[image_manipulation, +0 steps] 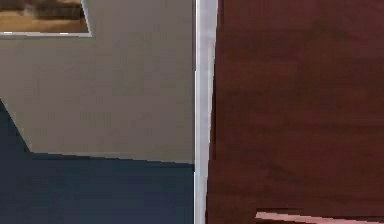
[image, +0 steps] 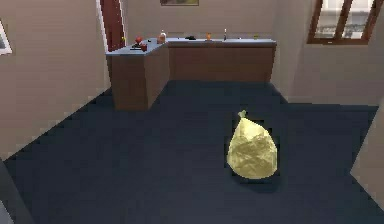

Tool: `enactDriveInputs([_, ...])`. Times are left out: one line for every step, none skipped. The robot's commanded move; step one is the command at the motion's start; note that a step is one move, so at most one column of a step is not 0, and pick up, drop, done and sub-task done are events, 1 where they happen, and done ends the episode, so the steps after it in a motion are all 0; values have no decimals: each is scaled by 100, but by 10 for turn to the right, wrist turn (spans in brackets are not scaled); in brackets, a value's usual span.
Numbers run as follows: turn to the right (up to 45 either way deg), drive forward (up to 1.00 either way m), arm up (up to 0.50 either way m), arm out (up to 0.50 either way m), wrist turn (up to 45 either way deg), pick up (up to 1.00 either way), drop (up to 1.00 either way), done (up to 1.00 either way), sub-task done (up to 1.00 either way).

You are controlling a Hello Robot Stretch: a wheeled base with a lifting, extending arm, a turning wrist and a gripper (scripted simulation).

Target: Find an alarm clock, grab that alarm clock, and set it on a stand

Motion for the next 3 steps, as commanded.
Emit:
enactDriveInputs([0, 100, 0, 0, 0, 0, 0, 0, 0])
enactDriveInputs([0, 40, 0, 0, 0, 0, 0, 0, 0])
enactDriveInputs([-450, 0, 0, 0, 0, 0, 0, 0, 0])
